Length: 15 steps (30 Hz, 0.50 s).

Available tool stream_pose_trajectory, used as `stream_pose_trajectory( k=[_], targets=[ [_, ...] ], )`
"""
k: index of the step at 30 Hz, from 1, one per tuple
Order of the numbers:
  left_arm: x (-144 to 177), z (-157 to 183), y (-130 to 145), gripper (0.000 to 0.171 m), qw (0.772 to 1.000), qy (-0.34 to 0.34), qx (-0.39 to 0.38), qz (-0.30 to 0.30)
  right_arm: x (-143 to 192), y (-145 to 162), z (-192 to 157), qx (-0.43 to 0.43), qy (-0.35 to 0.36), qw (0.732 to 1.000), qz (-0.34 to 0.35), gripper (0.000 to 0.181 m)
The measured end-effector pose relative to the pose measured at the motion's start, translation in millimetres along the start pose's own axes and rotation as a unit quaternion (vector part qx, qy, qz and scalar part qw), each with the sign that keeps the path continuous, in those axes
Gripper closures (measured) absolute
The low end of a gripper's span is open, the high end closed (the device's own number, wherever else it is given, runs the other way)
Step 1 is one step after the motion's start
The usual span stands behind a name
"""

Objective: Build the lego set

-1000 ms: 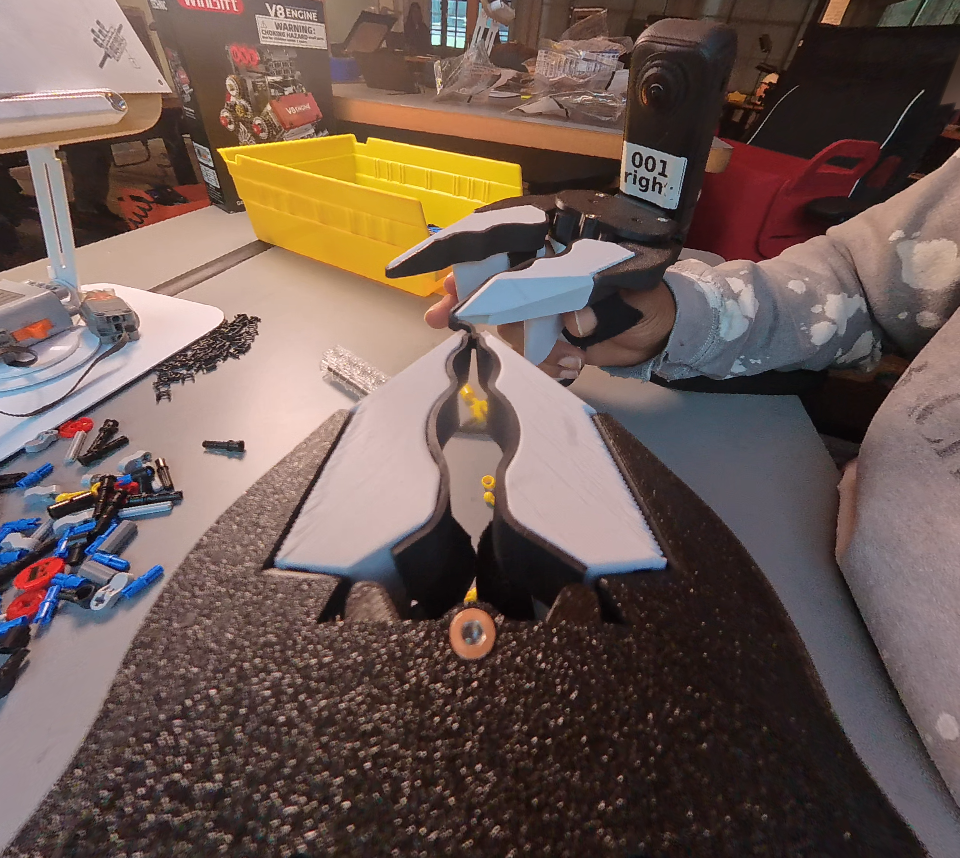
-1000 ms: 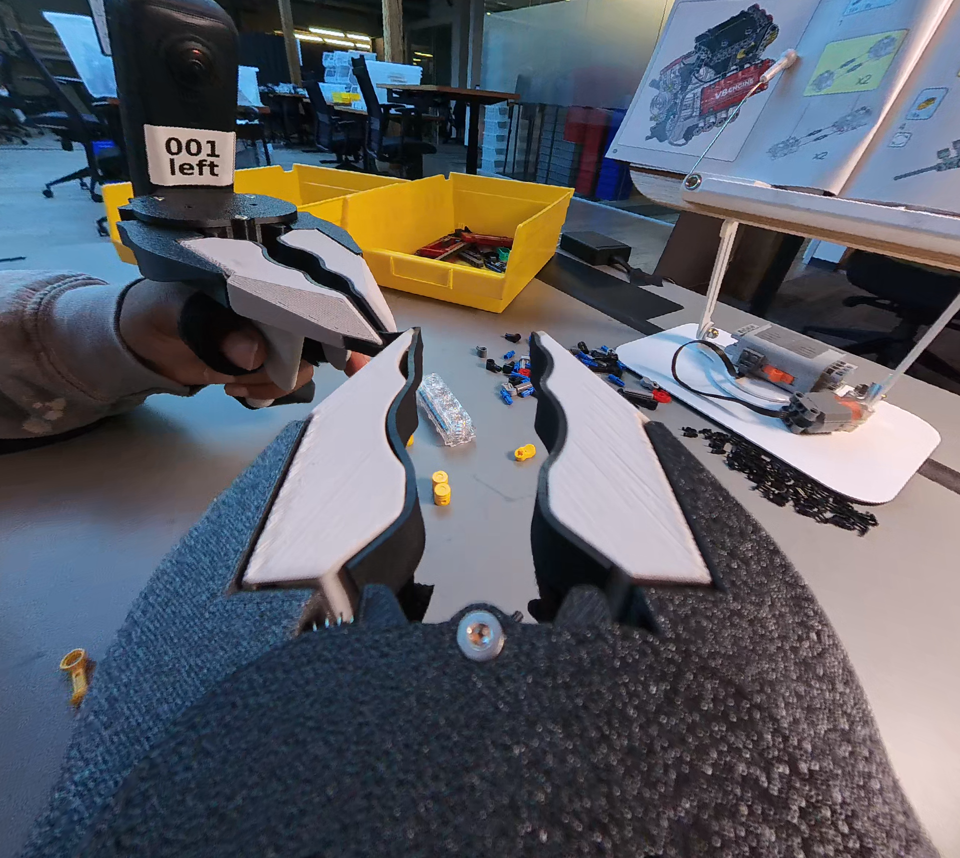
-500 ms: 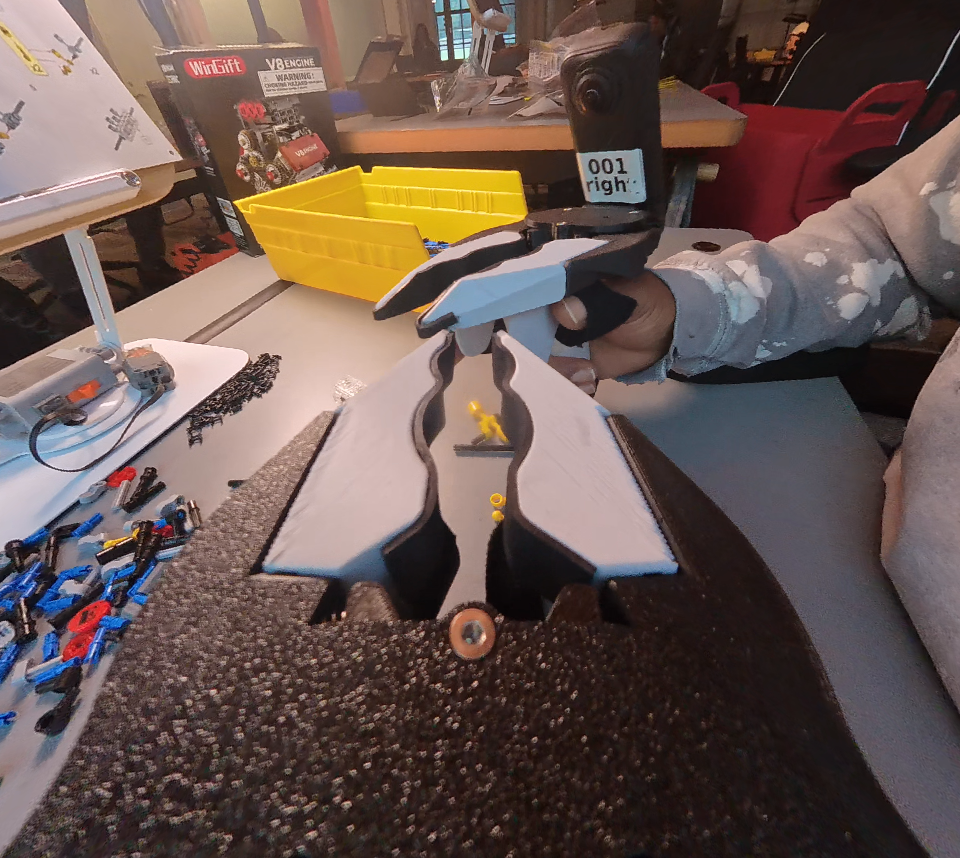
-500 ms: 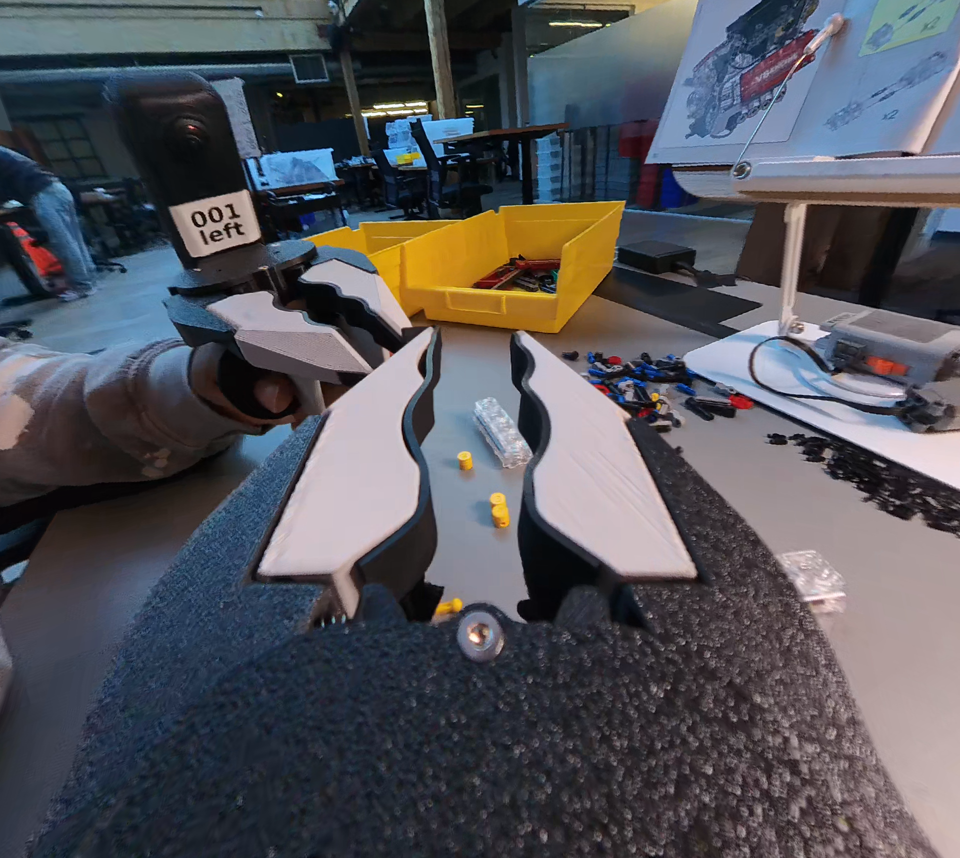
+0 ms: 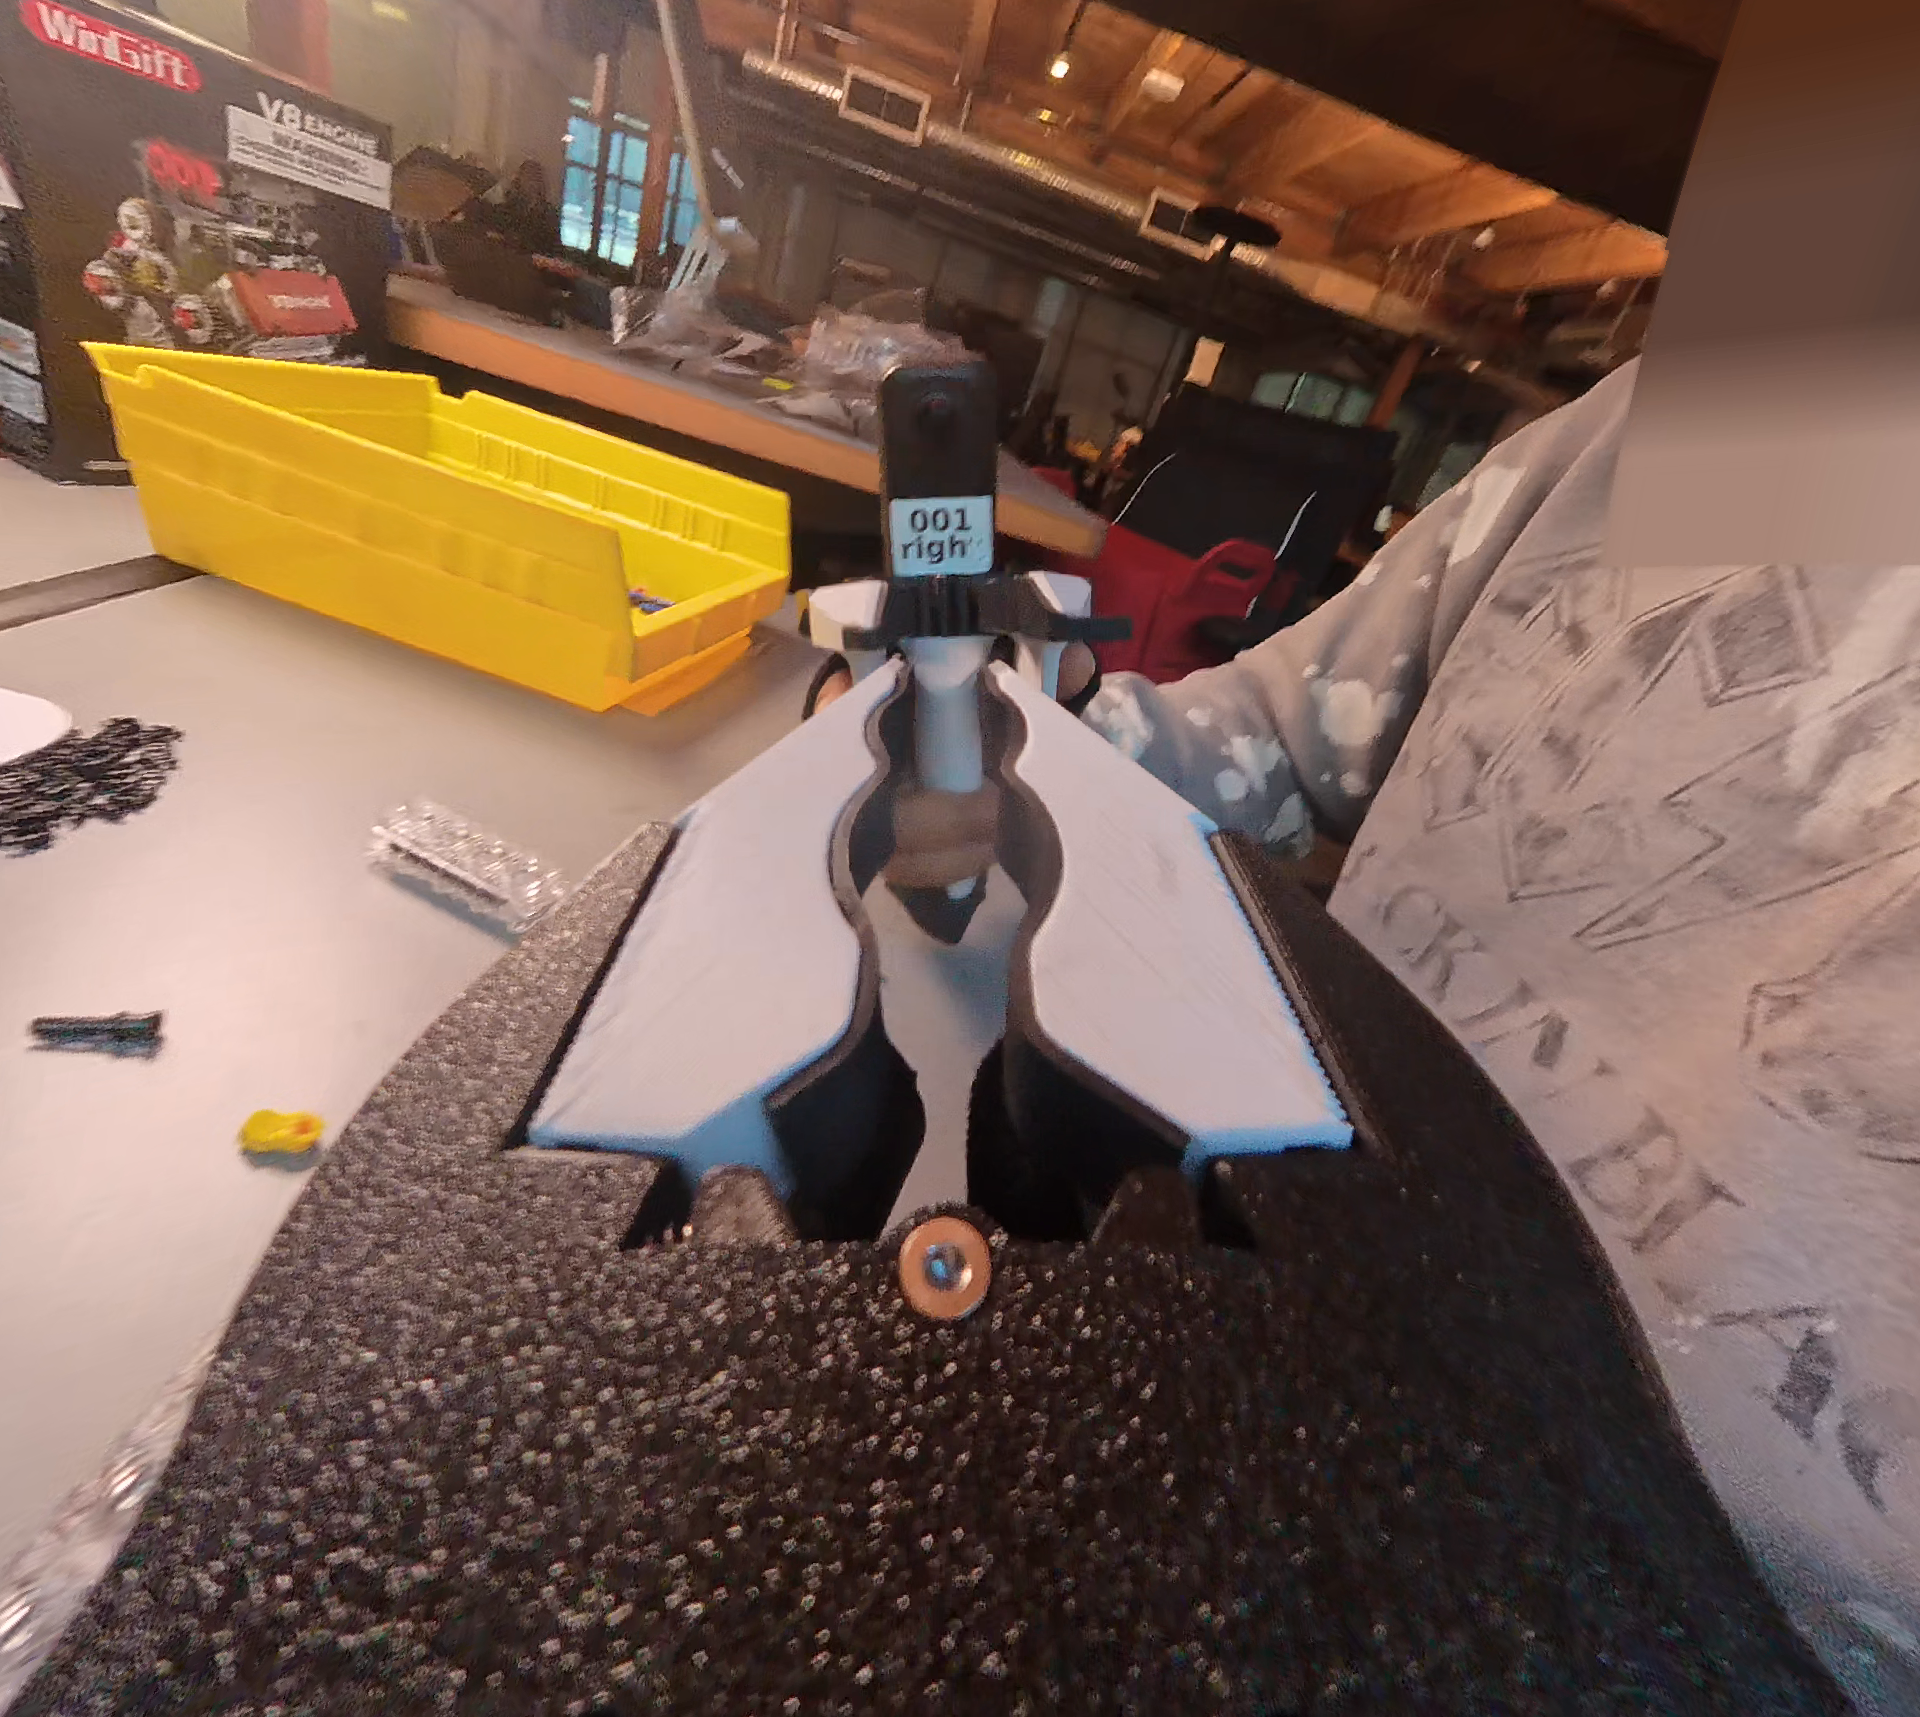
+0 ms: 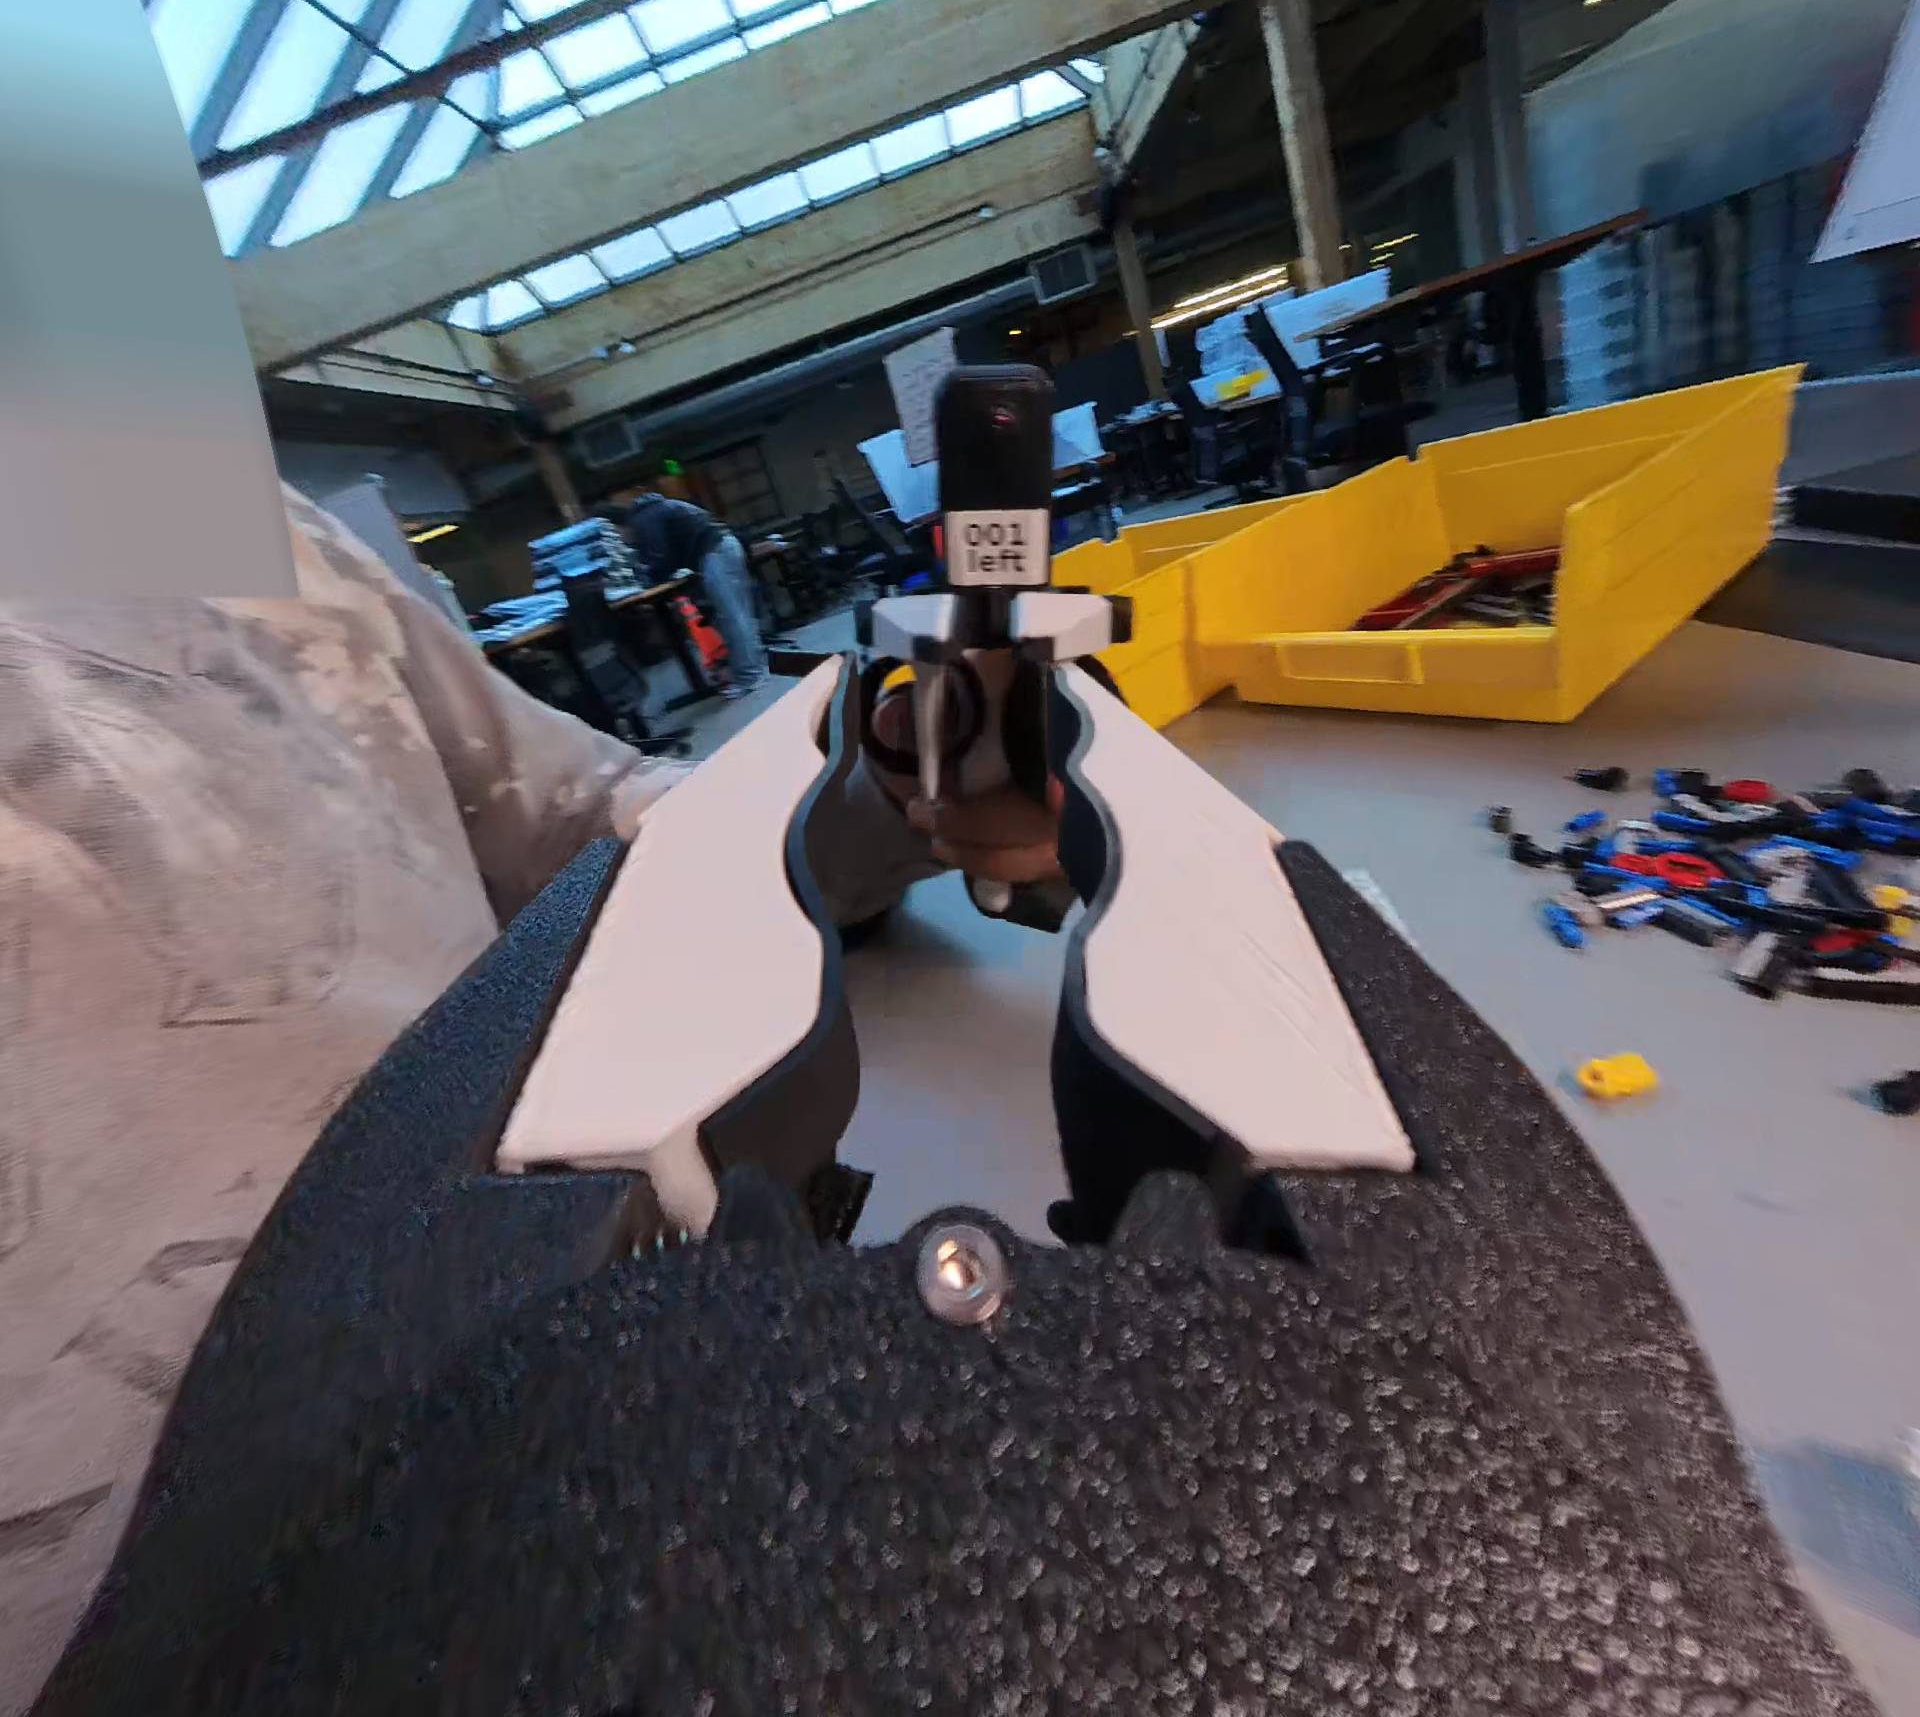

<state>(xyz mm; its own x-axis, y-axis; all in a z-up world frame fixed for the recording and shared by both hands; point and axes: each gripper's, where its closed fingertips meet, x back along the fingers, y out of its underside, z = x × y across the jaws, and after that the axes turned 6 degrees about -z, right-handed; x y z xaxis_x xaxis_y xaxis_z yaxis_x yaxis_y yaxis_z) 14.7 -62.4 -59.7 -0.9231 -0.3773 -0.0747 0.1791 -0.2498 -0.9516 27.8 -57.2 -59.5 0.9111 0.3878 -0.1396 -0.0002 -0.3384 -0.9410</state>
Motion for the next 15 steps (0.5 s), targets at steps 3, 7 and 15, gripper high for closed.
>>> stream_pose_trajectory(
  k=[3, 7, 15],
  targets=[
    [-7, 23, -4, 0.160, 0.996, 0.081, 0.030, 0.028, -7, 7, -15, -0.021, -0.050, 0.998, -0.011, 0.145],
    [-19, 44, 3, 0.157, 0.992, 0.123, 0.020, 0.004, -9, 11, -24, -0.029, -0.075, 0.997, -0.018, 0.143],
    [-17, 45, 1, 0.154, 0.992, 0.124, 0.018, 0.010, -8, 7, -24, -0.048, -0.086, 0.995, -0.007, 0.142]
  ],
)
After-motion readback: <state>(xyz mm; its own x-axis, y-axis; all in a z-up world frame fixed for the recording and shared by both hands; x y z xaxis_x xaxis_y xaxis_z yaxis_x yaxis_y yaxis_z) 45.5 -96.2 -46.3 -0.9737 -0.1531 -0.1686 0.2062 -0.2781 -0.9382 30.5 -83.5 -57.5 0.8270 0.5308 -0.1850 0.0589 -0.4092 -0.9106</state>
